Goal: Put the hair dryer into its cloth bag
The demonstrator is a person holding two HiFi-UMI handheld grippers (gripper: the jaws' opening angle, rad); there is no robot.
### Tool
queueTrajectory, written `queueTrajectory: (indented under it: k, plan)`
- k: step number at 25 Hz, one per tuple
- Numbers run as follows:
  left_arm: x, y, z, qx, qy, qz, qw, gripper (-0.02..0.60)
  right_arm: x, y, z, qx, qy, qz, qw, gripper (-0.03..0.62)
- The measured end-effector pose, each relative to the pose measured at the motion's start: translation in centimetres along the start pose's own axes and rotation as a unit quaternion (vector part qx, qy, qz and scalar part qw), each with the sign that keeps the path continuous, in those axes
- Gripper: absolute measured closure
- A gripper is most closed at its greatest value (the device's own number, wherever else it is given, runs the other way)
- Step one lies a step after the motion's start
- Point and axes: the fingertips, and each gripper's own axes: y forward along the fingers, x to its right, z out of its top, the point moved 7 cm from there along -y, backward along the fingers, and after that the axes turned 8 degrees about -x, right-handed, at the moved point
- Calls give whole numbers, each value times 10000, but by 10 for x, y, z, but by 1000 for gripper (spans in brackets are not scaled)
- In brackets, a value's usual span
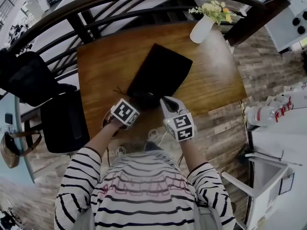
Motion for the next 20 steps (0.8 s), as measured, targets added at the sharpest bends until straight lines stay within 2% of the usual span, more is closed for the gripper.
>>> queueTrajectory:
  k: [4, 10, 20]
  plan:
    - [-2, 0, 11, 71, -149, 24, 9999, 459, 0, -4, 3, 82, 96, 31, 9999, 582]
    - [6, 12, 29, 94, -196, 32, 9998, 458, -3, -5, 12, 218, -25, 128, 9997, 582]
    - [13, 15, 70, 524, -400, 37, 9978, 457, -4, -6, 4, 210, 2, 430, 9989, 582]
